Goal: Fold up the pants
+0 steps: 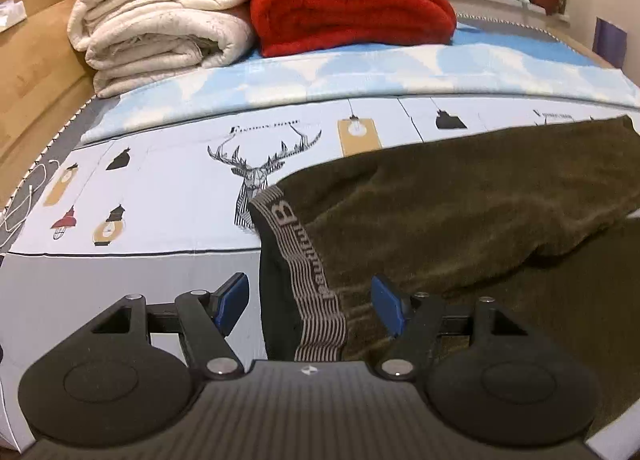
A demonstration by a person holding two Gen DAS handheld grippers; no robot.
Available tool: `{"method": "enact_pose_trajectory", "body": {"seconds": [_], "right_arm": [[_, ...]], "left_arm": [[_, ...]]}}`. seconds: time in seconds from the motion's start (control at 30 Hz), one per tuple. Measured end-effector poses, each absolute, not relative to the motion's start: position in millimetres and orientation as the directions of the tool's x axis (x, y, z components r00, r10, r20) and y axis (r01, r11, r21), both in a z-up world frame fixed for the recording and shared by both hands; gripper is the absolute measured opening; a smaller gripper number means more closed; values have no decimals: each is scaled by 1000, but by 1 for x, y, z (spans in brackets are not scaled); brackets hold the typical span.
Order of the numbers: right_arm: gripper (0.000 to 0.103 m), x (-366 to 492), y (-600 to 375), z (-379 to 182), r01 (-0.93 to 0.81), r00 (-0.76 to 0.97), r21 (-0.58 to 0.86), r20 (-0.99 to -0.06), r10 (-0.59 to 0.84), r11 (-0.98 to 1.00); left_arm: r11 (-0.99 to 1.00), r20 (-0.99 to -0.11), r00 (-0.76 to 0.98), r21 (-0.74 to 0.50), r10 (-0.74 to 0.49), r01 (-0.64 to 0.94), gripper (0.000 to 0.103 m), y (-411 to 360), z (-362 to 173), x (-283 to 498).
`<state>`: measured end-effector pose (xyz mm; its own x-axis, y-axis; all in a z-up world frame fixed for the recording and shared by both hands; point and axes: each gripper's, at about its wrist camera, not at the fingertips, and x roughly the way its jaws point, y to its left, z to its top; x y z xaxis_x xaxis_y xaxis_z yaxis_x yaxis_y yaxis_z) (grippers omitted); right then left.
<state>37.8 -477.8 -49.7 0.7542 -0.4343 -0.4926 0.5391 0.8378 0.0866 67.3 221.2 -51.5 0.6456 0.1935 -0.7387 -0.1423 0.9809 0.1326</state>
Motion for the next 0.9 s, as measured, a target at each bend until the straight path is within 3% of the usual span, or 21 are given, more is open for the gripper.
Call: {"method": "enact_pose_trajectory", "body": {"seconds": [0.2, 0.27, 0.33, 0.5, 0.6, 0.73, 0.8, 0.87, 0.9], "right_arm": [[48, 64, -444, -36, 490, 798, 117, -458, -391, 864], [48, 75, -436, -33, 463, 818, 132, -445, -365, 877], [48, 85, -425, -29, 435, 835, 133, -429, -344, 891], [47, 105, -394, -17, 373, 876, 91, -363, -318, 923], [47, 114, -377, -10, 355, 890, 56, -326, -319, 933], [47, 128, -369, 0, 326, 907, 70, -304, -291, 943], [39, 134, -369, 4, 304, 917, 100, -299, -263, 947], [10, 139, -369, 9, 294, 920, 121, -306, -246, 948], [6, 142, -369, 11, 296, 918, 127, -312, -246, 947]], "left_arm": [[979, -707, 679, 114, 197, -167, 70, 219, -43, 77], [980, -710, 677, 101, 194, -174, 64, 219, -41, 82], [978, -720, 665, 102, 198, -181, 50, 217, -40, 87], [968, -734, 639, 105, 230, -229, 28, 213, -40, 102], [950, -743, 622, 57, 247, -308, 26, 224, -38, 110], [913, -774, 577, 4, 261, -408, 16, 238, -43, 121], [898, -794, 556, -31, 244, -439, 14, 240, -48, 128], [887, -824, 529, -77, 200, -455, 14, 240, -54, 143], [893, -832, 520, -69, 195, -444, 14, 236, -56, 154]]}}
